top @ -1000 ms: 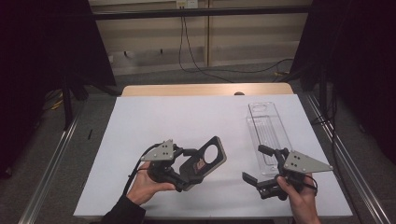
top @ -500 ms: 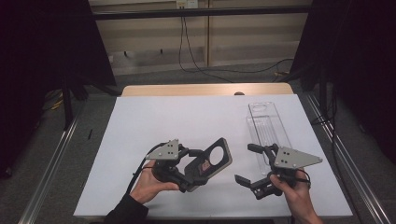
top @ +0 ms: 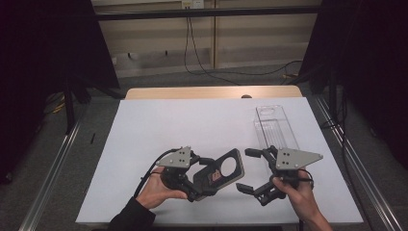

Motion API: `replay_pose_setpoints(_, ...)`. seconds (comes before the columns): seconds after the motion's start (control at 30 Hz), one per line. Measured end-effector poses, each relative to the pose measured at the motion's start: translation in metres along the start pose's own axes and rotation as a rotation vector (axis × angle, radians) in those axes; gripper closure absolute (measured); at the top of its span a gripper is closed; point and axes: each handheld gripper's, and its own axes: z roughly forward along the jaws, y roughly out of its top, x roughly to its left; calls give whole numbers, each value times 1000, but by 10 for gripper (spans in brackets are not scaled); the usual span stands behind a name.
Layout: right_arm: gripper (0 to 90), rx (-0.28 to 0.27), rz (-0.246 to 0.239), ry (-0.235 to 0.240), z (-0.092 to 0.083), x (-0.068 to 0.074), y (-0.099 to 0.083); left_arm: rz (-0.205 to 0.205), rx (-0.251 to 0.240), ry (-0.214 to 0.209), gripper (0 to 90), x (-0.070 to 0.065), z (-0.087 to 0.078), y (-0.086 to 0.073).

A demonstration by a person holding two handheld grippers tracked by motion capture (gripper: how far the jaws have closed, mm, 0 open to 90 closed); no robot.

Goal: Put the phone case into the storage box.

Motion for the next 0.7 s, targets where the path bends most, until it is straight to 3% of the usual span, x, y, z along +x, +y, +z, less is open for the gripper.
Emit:
replay_pose_setpoints(0.2, 0, -3, 4, 37, 3, 1, 0, 0, -5, -9, 124, 0, 0, 0)
replay_pose_setpoints(0.4, 0, 7, 27, 42, 5, -3, 2, 6, 4, -18, 124, -1, 1, 0)
replay_pose_setpoints(0.7, 1, 32, 12, 83, 12, -6, 2, 6, 7, -29, 124, -2, 1, 0)
